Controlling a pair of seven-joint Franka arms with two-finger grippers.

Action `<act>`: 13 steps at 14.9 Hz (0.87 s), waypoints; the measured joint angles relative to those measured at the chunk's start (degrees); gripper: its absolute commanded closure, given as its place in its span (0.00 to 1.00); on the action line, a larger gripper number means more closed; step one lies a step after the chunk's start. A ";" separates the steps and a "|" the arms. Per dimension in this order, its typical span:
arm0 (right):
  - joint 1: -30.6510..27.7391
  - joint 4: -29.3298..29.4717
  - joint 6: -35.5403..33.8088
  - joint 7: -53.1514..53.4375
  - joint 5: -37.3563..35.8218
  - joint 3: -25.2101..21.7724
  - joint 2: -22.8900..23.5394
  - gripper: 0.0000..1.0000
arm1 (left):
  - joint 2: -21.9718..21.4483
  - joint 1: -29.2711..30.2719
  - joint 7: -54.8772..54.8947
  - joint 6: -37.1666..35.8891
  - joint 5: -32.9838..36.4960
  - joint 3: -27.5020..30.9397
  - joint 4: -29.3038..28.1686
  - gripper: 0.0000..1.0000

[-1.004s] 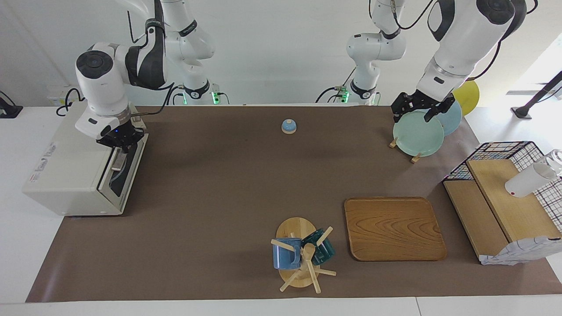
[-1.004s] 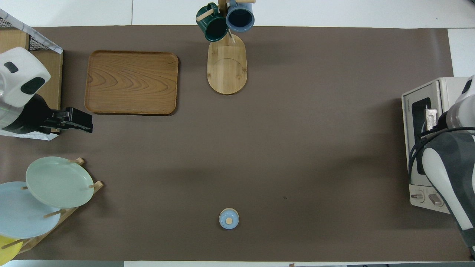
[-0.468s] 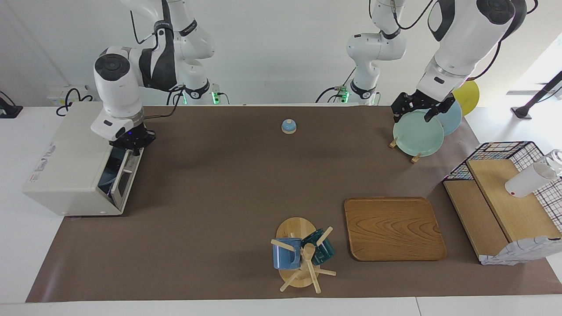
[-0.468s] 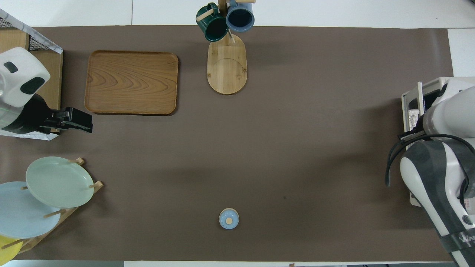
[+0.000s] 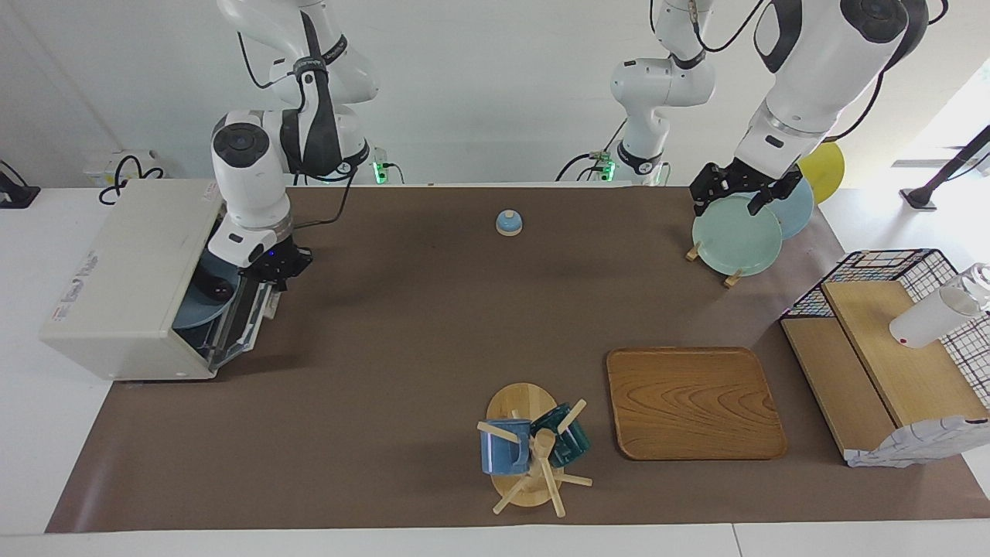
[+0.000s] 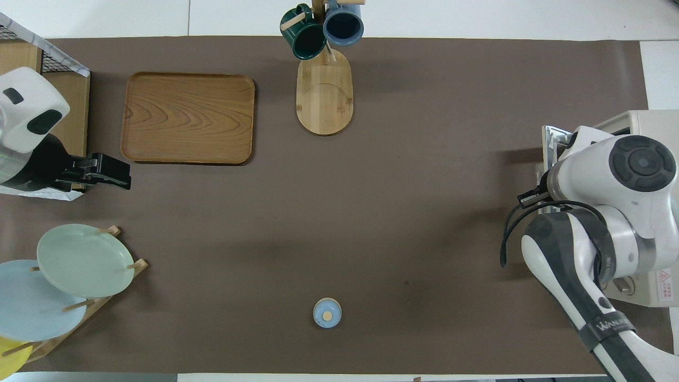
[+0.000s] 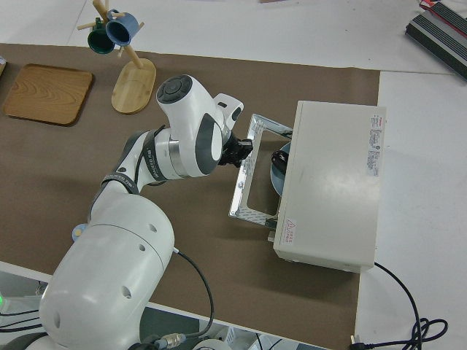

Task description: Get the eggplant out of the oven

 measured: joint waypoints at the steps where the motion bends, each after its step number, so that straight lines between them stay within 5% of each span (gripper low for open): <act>1: 0.35 -0.33 1.20 0.74 0.00 0.03 1.05 1.00 | 0.00 0.03 0.00 0.00 0.00 0.01 0.00 0.00; 13: 2.27 1.56 3.56 4.71 2.40 -0.79 8.27 1.00 | 0.00 0.04 0.00 0.00 0.00 0.01 0.00 0.00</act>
